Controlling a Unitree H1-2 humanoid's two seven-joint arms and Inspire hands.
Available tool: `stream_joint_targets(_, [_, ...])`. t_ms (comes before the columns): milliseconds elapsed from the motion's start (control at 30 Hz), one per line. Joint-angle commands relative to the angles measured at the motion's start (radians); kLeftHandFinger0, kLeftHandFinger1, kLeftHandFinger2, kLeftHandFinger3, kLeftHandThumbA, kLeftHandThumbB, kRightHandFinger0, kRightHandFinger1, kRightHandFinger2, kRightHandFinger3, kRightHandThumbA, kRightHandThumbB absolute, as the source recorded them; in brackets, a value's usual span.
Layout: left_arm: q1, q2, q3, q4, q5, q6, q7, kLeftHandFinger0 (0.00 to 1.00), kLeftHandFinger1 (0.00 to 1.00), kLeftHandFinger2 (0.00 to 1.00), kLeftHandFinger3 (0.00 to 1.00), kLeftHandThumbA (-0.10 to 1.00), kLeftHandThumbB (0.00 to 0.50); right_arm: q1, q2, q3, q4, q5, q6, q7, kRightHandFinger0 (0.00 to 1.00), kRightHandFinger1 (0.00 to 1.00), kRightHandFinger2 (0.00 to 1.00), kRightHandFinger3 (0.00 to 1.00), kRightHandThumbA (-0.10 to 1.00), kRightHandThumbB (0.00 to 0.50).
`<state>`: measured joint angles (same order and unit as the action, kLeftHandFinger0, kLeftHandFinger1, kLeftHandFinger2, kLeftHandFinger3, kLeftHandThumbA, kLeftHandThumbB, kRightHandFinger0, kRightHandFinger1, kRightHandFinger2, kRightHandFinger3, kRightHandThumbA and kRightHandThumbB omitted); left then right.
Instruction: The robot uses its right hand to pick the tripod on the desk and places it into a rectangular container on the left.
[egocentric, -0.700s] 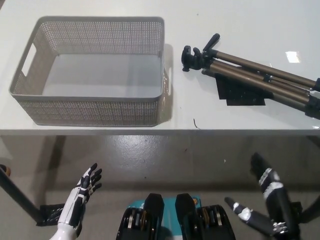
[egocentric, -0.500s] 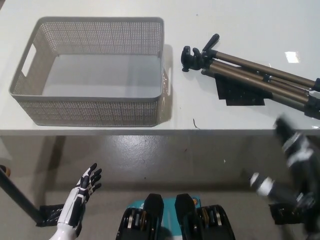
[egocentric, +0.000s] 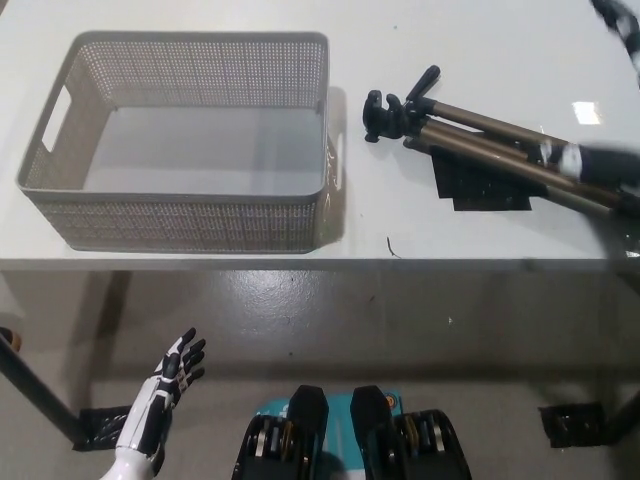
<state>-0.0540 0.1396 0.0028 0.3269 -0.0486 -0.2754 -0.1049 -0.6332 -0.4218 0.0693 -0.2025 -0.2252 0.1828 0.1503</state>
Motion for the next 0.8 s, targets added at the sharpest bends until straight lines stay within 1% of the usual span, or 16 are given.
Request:
stream_joint_targets(0, [-0.007, 0.027, 0.001, -0.021, -0.008, -0.034, -0.029, 1.0, 1.0, 1.0, 1.0, 1.0, 0.5, -0.367, -0.093, 0.148, 0.291, -0.214, 0.249, 0.158, 1.0, 1.0, 1.0, 1.0, 1.0, 0.489])
stream_joint_targets(33, [-0.006, 0.028, -0.001, -0.023, -0.004, -0.033, -0.029, 1.0, 1.0, 1.0, 1.0, 1.0, 0.5, -0.397, -0.087, 0.166, 0.347, -0.222, 0.25, 0.157, 1.0, 1.0, 1.0, 1.0, 1.0, 0.488])
stream_joint_targets(100, [-0.003, 0.029, -0.004, -0.024, 0.001, -0.035, -0.03, 1.0, 1.0, 1.0, 1.0, 1.0, 0.5, -0.451, -0.071, 0.201, 0.459, -0.235, 0.241, 0.147, 1.0, 1.0, 1.0, 1.0, 1.0, 0.459])
stream_joint_targets(200, [0.001, 0.031, -0.009, -0.017, 0.015, -0.048, -0.027, 1.0, 1.0, 1.0, 1.0, 1.0, 0.5, -0.521, -0.044, 0.246, 0.618, -0.239, 0.23, 0.137, 1.0, 1.0, 1.0, 1.0, 1.0, 0.454])
stream_joint_targets(267, [-0.001, 0.034, -0.01, -0.018, 0.01, -0.047, -0.033, 1.0, 1.0, 1.0, 1.0, 1.0, 0.5, -0.569, -0.023, 0.273, 0.735, -0.238, 0.22, 0.122, 1.0, 1.0, 1.0, 1.0, 1.0, 0.493])
stream_joint_targets(333, [-0.001, 0.034, -0.011, -0.019, 0.011, -0.038, -0.034, 1.0, 1.0, 1.0, 1.0, 1.0, 0.5, -0.606, -0.005, 0.302, 0.825, -0.247, 0.217, 0.107, 1.0, 1.0, 1.0, 1.0, 1.0, 0.499])
stream_joint_targets(467, [0.003, 0.036, -0.016, -0.026, 0.029, -0.032, -0.025, 1.0, 1.0, 1.0, 1.0, 1.0, 0.5, -0.655, 0.049, 0.344, 1.032, -0.25, 0.194, 0.058, 1.0, 1.0, 1.0, 1.0, 0.98, 0.5])
stream_joint_targets(533, [0.001, 0.036, -0.018, -0.017, 0.036, -0.043, -0.023, 1.0, 1.0, 1.0, 1.0, 1.0, 0.5, -0.656, 0.075, 0.348, 1.111, -0.235, 0.167, 0.04, 1.0, 1.0, 1.0, 1.0, 0.95, 0.468])
stream_joint_targets(600, [0.006, 0.037, -0.02, -0.019, 0.037, -0.042, -0.024, 1.0, 1.0, 1.0, 1.0, 1.0, 0.5, -0.658, 0.1, 0.358, 1.194, -0.229, 0.136, 0.025, 1.0, 1.0, 1.0, 1.0, 0.94, 0.463])
stream_joint_targets(633, [0.007, 0.038, -0.021, -0.017, 0.037, -0.043, -0.025, 1.0, 1.0, 1.0, 1.0, 1.0, 0.5, -0.661, 0.112, 0.365, 1.237, -0.226, 0.122, 0.025, 1.0, 1.0, 1.0, 1.0, 0.97, 0.465])
stream_joint_targets(667, [0.006, 0.038, -0.023, -0.01, 0.039, -0.047, -0.025, 1.0, 1.0, 1.0, 1.0, 1.0, 0.5, -0.662, 0.126, 0.372, 1.29, -0.222, 0.103, 0.031, 1.0, 1.0, 1.0, 1.0, 0.99, 0.478])
stream_joint_targets(733, [0.005, 0.039, -0.027, -0.006, 0.04, -0.045, -0.03, 1.0, 1.0, 1.0, 1.0, 1.0, 0.5, -0.657, 0.139, 0.369, 1.347, -0.209, 0.065, 0.018, 1.0, 1.0, 1.0, 1.0, 1.0, 0.484])
stream_joint_targets(767, [0.004, 0.041, -0.029, -0.006, 0.041, -0.038, -0.031, 1.0, 1.0, 1.0, 1.0, 1.0, 0.5, -0.651, 0.148, 0.37, 1.38, -0.206, 0.053, 0.014, 1.0, 1.0, 1.0, 1.0, 1.0, 0.499])
